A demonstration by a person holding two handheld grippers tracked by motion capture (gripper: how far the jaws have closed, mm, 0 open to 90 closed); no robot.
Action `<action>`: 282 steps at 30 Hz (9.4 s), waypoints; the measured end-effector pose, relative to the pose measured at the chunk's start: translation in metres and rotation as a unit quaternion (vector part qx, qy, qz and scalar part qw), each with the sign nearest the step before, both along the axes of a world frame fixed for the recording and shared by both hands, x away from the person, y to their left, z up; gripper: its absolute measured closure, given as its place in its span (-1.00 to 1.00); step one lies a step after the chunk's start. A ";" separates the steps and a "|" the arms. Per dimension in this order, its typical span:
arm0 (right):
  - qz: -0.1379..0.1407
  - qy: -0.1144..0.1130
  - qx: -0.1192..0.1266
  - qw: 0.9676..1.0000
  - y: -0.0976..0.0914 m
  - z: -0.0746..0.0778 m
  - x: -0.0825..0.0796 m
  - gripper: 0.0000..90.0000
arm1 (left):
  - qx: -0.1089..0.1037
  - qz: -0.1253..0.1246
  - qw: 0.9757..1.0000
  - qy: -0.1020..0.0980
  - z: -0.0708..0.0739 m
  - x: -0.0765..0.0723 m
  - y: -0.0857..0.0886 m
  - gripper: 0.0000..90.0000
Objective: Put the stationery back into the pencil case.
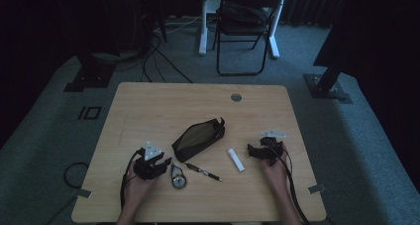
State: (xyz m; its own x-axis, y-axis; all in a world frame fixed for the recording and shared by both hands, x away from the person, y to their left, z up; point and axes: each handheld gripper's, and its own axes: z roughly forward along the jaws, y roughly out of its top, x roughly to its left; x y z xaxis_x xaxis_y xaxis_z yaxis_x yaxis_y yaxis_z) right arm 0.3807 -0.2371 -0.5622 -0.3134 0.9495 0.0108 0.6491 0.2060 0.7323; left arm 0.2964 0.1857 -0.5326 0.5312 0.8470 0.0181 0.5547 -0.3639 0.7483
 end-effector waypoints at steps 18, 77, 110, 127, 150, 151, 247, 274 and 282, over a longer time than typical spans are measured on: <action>0.000 0.000 0.001 1.000 0.000 0.000 0.000 -0.75 | 0.026 -0.003 0.999 0.032 -0.015 0.005 -0.005 0.40; 0.000 0.000 0.000 1.000 0.000 0.000 0.000 -0.75 | -0.025 -0.124 0.992 0.014 -0.007 -0.042 -0.040 -0.45; 0.000 0.000 0.000 1.000 0.000 0.000 0.000 -0.75 | 0.013 -0.125 0.992 0.035 -0.021 -0.048 -0.041 -0.37; 0.004 0.000 -0.001 1.000 0.001 0.000 0.000 -0.75 | 0.022 -0.142 0.989 0.018 -0.023 -0.049 -0.036 -0.32; 0.004 0.000 -0.001 1.000 0.001 0.000 0.000 -0.75 | 0.027 -0.139 0.990 0.024 -0.021 -0.052 -0.038 -0.13; 0.004 0.000 -0.001 1.000 0.001 0.000 0.000 -0.75 | 0.027 -0.138 0.990 0.025 -0.020 -0.051 -0.038 -0.10; 0.004 0.000 -0.001 1.000 0.001 0.000 0.000 -0.75 | -0.026 -0.156 0.986 -0.047 0.050 -0.051 -0.031 -0.08; 0.004 0.000 -0.001 1.000 0.001 0.000 0.000 -0.75 | -0.031 -0.145 0.987 -0.065 0.068 -0.045 -0.027 -0.08; 0.004 0.000 -0.001 1.000 0.001 0.000 0.000 -0.75 | -0.028 -0.140 0.987 -0.070 0.073 -0.043 -0.028 -0.08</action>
